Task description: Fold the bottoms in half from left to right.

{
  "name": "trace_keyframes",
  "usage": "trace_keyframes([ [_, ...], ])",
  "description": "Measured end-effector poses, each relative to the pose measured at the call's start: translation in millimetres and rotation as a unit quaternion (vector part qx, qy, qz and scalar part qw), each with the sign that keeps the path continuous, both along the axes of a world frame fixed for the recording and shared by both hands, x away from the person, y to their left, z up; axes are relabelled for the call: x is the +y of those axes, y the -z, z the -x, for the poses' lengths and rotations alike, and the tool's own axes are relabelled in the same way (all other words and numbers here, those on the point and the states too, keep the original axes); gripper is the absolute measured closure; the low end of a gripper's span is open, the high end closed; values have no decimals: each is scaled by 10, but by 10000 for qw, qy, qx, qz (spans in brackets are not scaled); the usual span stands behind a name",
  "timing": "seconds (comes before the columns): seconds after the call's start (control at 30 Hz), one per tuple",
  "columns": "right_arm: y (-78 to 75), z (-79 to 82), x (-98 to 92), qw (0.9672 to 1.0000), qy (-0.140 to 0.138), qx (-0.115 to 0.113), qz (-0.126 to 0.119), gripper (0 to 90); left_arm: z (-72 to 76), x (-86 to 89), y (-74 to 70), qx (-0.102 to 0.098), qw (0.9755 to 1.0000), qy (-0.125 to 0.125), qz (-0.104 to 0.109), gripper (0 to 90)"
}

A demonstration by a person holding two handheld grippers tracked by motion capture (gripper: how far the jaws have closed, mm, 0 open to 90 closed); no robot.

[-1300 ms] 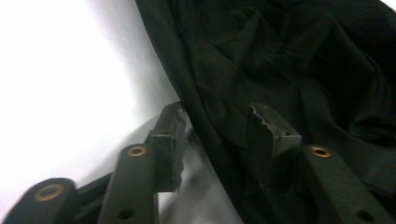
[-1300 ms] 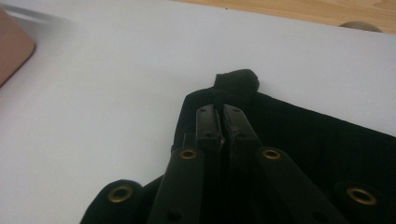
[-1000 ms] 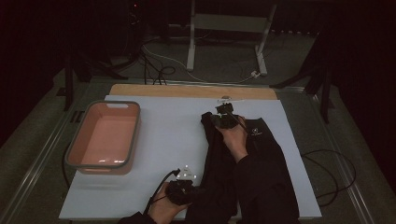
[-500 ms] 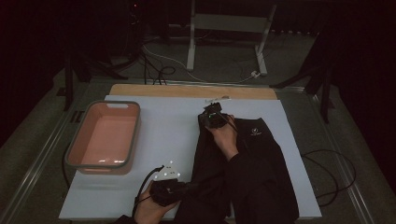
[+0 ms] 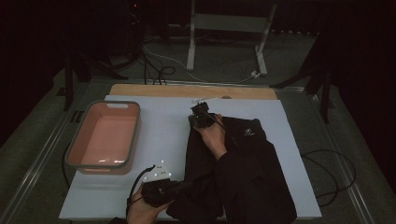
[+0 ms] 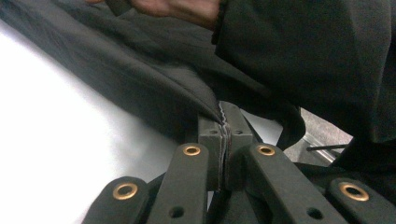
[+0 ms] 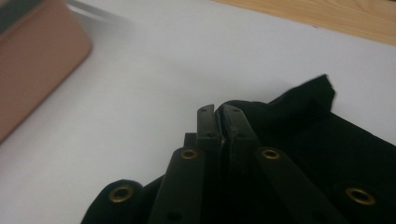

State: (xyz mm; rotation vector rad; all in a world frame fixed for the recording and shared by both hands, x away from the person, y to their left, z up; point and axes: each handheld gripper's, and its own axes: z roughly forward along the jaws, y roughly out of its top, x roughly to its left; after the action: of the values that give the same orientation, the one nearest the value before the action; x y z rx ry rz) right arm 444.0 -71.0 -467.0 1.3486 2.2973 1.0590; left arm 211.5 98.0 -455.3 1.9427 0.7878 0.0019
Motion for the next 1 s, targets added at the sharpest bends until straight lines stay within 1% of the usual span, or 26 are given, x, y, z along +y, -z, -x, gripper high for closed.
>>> trace_keyframes([
  [0.07, -7, 3, 49, 10000, -82, -33, -12, 866, 0, 8, -5, -10, 10000, 0, -1, 895],
  [0.13, -20, 5, 93, 9999, -132, -20, -47, 866, -4, 14, -1, -21, 10000, -9, 0, 895],
  [0.23, -48, 14, 143, 9997, -234, -60, -81, 866, -25, 20, 24, 24, 10000, -28, 10, 895],
  [0.33, -83, 23, 119, 9993, -340, -117, -50, 865, -40, 15, 37, 92, 9999, -3, 78, 895],
  [0.43, -111, 9, -3, 9993, -342, -124, -57, 865, -42, -26, 32, 108, 9999, 59, 116, 894],
  [0.5, -129, -9, -113, 9996, -263, -88, -105, 865, -52, -68, 42, 124, 9998, 127, 103, 893],
  [0.6, -158, -31, -297, 9998, -86, -40, -202, 866, -83, -123, 83, 238, 9995, 217, 71, 892],
  [0.7, -189, -46, -473, 9997, 69, -31, -246, 866, -100, -162, 125, 343, 9990, 301, -11, 891],
  [0.83, -233, -62, -664, 9995, 220, -47, -213, 867, -115, -189, 200, 546, 9976, 400, -117, 890],
  [0.87, -233, -62, -664, 9995, 220, -47, -213, 867, -115, -189, 200, 546, 9976, 400, -117, 890],
  [0.9, -247, -65, -705, 9994, 240, -57, -228, 867, -119, -202, 239, 652, 9968, 427, -177, 890],
  [0.93, -270, -68, -775, 9993, 291, -62, -247, 867, -120, -207, 257, 714, 9962, 448, -213, 888],
  [1.0, -281, -71, -840, 9992, 315, -85, -219, 868, -119, -219, 292, 825, 9950, 510, -233, 880],
])
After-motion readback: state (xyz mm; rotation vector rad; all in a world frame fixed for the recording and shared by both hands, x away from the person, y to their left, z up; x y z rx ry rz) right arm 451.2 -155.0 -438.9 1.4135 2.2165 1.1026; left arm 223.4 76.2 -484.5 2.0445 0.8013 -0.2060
